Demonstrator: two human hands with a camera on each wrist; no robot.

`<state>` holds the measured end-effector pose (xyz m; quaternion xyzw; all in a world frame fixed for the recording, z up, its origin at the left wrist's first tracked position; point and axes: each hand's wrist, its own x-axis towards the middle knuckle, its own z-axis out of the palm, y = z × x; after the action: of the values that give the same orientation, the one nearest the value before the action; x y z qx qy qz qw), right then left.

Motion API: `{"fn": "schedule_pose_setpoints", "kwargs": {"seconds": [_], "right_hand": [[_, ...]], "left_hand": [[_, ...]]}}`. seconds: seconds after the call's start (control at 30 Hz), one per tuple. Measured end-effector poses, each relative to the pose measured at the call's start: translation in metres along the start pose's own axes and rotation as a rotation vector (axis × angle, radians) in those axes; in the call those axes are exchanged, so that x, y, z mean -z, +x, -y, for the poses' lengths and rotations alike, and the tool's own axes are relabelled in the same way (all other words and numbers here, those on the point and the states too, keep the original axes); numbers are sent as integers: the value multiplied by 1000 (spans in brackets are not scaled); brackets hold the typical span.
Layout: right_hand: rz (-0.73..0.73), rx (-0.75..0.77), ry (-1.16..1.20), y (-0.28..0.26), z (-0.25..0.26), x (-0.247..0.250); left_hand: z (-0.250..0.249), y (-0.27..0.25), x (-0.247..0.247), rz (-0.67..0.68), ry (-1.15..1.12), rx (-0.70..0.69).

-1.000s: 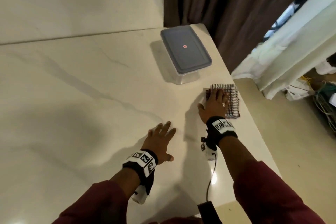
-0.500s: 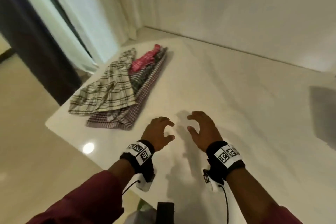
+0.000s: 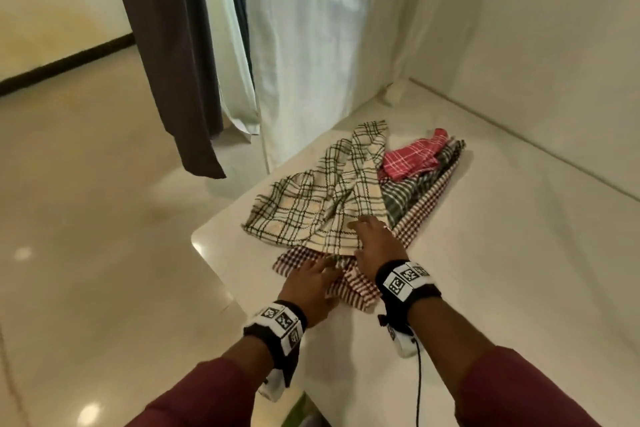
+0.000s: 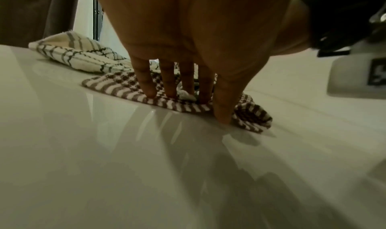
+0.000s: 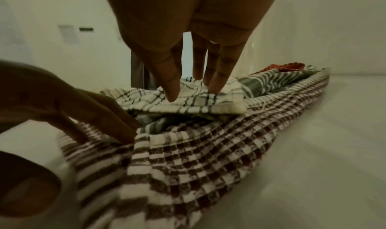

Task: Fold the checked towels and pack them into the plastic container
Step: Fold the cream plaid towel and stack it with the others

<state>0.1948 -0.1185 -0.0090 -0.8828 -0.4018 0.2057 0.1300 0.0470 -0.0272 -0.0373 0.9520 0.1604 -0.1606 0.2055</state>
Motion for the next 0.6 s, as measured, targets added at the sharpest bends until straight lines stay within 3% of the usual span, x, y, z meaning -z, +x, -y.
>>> {"fn": "schedule_pose_setpoints", "kwargs": {"seconds": [0.13, 0.43, 0.6], "right_hand": [[23, -41, -147, 21, 0, -9], [-69, -3, -185, 31, -1, 0], [20, 33, -203, 30, 0, -8]], "left_hand": [[3, -2, -3, -16, -13, -6], [8, 1, -4, -64, -93, -27], [10, 3, -8, -66, -124, -2]]}}
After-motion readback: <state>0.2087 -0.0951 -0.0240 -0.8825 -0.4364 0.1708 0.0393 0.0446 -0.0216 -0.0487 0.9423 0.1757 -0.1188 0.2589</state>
